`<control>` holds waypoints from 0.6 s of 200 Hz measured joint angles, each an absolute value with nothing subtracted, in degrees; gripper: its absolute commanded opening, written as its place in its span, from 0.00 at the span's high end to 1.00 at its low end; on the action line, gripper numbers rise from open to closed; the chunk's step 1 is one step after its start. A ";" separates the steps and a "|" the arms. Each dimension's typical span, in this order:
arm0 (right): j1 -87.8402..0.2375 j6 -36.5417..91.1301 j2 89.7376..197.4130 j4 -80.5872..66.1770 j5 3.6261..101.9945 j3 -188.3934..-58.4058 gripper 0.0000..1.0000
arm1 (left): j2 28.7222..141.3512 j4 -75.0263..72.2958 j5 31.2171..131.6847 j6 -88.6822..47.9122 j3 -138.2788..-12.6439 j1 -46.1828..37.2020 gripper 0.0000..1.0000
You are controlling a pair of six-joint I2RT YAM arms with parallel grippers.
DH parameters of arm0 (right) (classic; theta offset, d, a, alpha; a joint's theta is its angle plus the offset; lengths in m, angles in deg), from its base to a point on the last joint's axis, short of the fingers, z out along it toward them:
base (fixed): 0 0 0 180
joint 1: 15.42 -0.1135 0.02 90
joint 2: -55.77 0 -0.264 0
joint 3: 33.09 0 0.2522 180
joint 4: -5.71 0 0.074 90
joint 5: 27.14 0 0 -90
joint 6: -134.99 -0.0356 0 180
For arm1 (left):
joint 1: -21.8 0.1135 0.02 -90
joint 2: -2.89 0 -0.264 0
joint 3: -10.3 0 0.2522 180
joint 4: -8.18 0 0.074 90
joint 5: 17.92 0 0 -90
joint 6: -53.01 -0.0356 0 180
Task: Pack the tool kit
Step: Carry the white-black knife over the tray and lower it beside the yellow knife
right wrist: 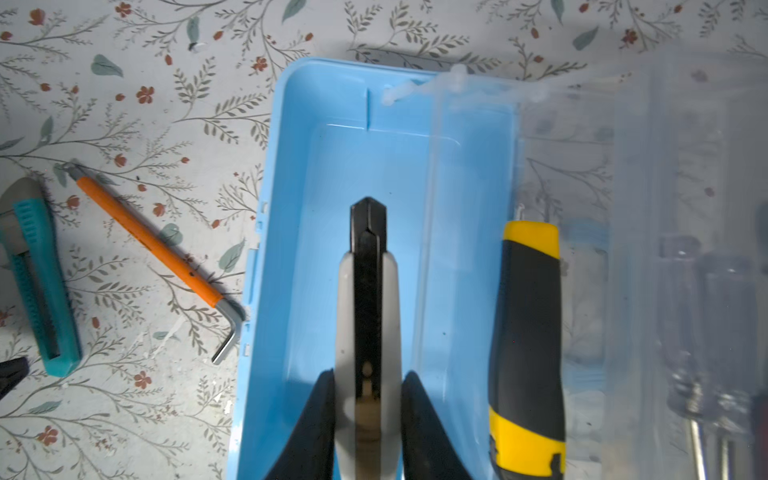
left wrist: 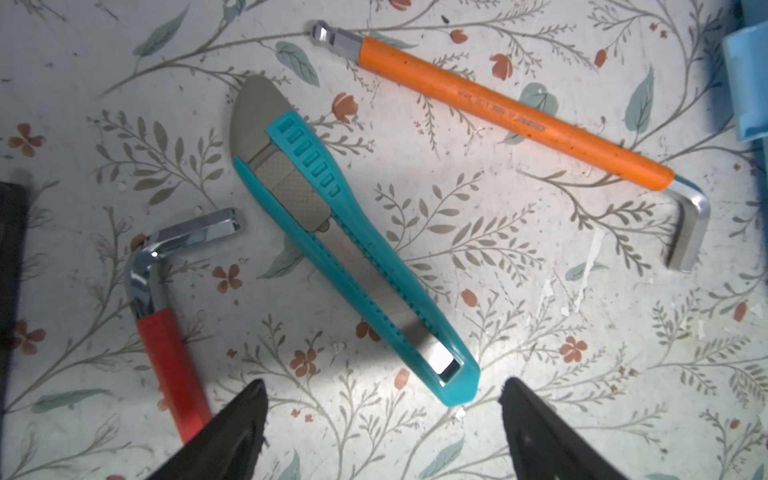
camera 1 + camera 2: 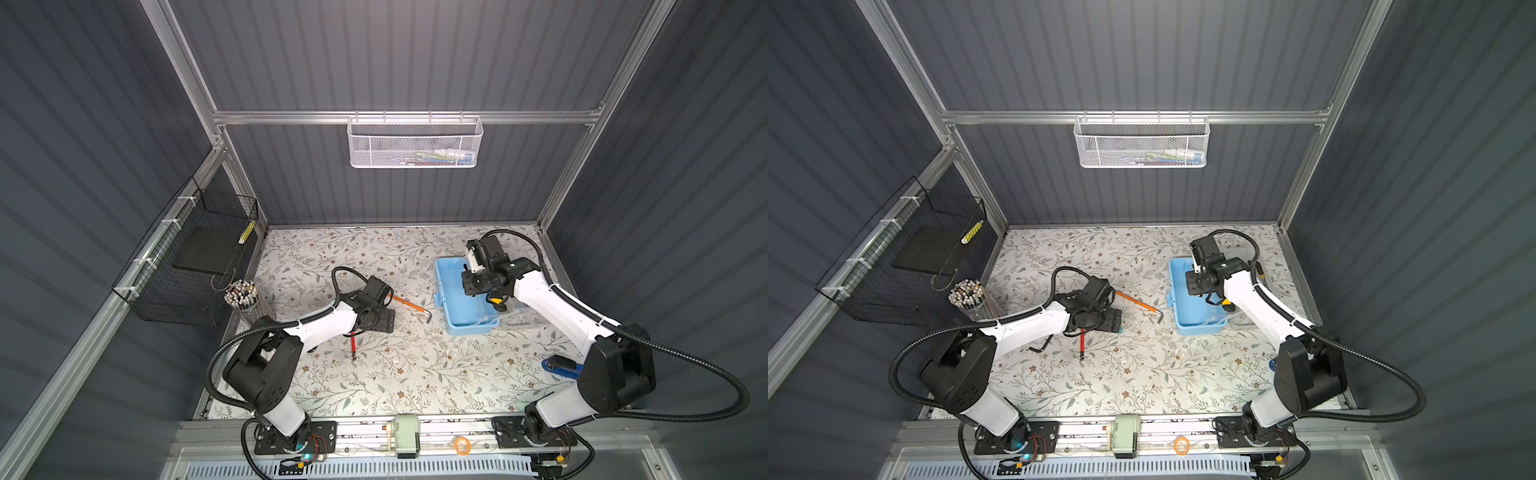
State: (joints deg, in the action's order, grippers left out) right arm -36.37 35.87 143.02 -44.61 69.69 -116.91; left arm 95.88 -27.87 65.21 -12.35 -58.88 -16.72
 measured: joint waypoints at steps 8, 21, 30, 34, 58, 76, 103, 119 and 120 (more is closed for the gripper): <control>-35.36 36.11 142.93 -44.85 69.78 -116.56 0.88 | 95.88 -27.87 65.21 -12.35 -58.90 -16.72 0.11; -34.05 36.46 142.82 -45.16 69.96 -116.01 0.87 | 95.91 -27.89 65.21 -12.35 -58.90 -16.72 0.11; -33.16 36.57 142.78 -45.40 70.02 -115.66 0.87 | 95.91 -27.87 65.21 -12.35 -58.90 -16.72 0.11; -32.87 36.63 142.78 -45.44 70.09 -115.51 0.87 | 95.91 -27.87 65.21 -12.35 -58.90 -16.72 0.11; -31.60 37.16 142.80 -45.81 70.22 -114.66 0.86 | 95.93 -27.87 65.23 -12.35 -58.90 -16.72 0.11; -31.23 37.57 143.26 -46.23 70.41 -114.44 0.85 | 96.17 -27.87 65.25 -12.35 -58.90 -16.72 0.11; -31.04 37.57 145.14 -46.25 70.41 -114.24 0.84 | 96.26 -27.87 65.42 -12.35 -58.90 -16.72 0.11; -31.04 37.55 146.38 -46.38 70.39 -114.00 0.83 | 96.26 -27.87 65.47 -12.35 -58.90 -16.72 0.11; -31.04 37.55 146.45 -46.40 70.39 -114.00 0.83 | 96.26 -27.87 65.47 -12.35 -58.90 -16.72 0.11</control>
